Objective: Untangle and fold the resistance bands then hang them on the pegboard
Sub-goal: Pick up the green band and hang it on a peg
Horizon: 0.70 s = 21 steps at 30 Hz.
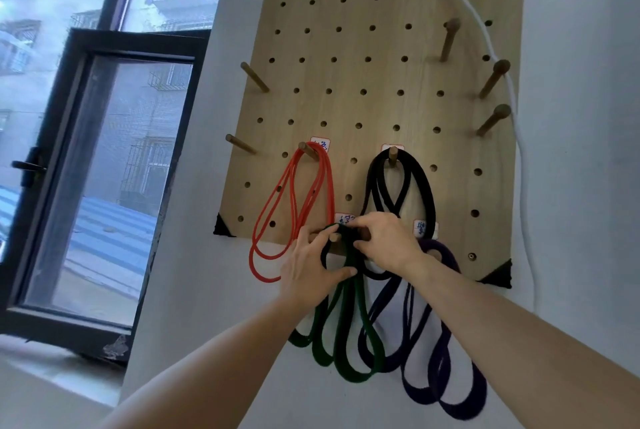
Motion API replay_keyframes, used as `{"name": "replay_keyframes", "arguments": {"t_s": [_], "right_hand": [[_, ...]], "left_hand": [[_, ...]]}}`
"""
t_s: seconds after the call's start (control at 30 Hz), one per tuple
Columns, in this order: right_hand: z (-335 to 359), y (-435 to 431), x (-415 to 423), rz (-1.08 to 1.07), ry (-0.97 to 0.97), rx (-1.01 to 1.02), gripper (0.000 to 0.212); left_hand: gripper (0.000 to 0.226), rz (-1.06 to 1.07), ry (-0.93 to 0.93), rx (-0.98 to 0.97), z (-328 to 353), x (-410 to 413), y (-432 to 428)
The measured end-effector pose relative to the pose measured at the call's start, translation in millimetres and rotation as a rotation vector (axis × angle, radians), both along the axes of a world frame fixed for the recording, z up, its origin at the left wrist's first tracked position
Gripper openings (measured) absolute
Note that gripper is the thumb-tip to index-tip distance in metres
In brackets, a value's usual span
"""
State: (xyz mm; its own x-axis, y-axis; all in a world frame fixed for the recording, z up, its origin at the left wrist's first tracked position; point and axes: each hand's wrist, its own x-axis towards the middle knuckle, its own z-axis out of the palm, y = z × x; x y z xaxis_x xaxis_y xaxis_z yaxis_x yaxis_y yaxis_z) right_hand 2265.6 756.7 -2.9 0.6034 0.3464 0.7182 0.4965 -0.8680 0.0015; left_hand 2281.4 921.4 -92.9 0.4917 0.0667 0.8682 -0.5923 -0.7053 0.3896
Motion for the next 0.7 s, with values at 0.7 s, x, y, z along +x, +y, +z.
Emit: {"name": "replay_keyframes", "arguments": {"t_s": [0.7], "right_hand": [[-53.2,-65.1,-73.3,0.258,-0.187,0.179,0.033]], "left_hand": [[0.029,-0.24,-0.036,-0.029,-23.5,-73.7,-14.9]]}}
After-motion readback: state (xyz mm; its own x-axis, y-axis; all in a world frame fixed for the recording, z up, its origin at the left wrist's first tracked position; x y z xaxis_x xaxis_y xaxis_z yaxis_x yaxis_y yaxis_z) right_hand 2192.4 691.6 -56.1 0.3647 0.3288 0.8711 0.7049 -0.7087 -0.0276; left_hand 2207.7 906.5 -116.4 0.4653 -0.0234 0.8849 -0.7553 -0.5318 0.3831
